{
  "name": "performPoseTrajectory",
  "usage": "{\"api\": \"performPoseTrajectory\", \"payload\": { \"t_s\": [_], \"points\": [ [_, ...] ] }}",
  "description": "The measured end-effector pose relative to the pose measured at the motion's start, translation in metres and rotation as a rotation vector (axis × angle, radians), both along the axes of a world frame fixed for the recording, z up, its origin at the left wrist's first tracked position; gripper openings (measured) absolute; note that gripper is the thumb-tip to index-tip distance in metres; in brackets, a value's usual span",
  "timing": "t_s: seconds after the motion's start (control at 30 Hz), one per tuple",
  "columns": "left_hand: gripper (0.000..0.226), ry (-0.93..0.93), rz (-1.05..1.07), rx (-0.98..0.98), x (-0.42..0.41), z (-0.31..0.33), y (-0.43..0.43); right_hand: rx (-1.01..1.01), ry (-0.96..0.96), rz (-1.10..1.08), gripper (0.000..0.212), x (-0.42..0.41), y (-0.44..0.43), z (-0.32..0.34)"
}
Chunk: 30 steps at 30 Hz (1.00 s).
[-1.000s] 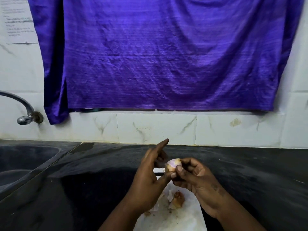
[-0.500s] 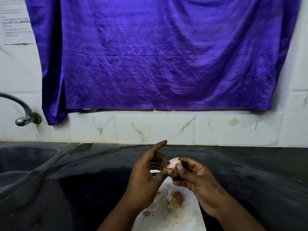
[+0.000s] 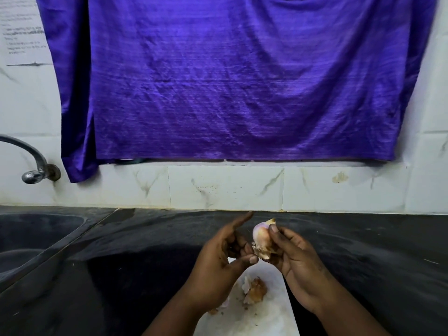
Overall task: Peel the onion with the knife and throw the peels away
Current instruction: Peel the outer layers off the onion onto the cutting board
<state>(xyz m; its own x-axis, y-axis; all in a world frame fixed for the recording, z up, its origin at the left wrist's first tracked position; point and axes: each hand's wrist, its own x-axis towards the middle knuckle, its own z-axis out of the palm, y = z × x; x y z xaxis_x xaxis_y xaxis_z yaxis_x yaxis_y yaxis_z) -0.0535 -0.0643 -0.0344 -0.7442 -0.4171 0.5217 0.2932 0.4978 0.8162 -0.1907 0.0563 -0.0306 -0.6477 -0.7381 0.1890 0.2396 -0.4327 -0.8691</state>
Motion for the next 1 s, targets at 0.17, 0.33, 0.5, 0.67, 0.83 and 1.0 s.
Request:
{"api": "performPoseTrajectory", "payload": {
  "t_s": [0.17,0.33,0.5,0.67,0.83,1.0],
  "points": [
    [0.078,-0.162,0.029,-0.051,-0.002,-0.005,-0.004,-0.043,-0.071,0.038,0.035,-0.003,0.001,0.0],
    [0.065,-0.146,0.13,-0.054,-0.003,-0.006,-0.007,0.009,-0.053,0.084,0.032,0.0,0.0,-0.004],
    [0.068,-0.005,0.215,-0.072,0.003,0.001,-0.002,0.077,-0.002,0.046,0.05,0.003,0.001,-0.003],
    [0.072,0.065,0.159,-0.125,0.005,0.006,0.005,0.149,0.107,0.049,0.044,0.008,0.003,0.0],
    [0.079,0.072,0.146,-0.166,0.001,0.003,-0.001,0.157,0.153,0.096,0.027,0.013,0.005,0.003],
    [0.083,0.046,0.108,-0.163,0.002,0.002,-0.003,0.194,0.19,0.098,0.033,0.013,0.006,0.005]
  ]
}}
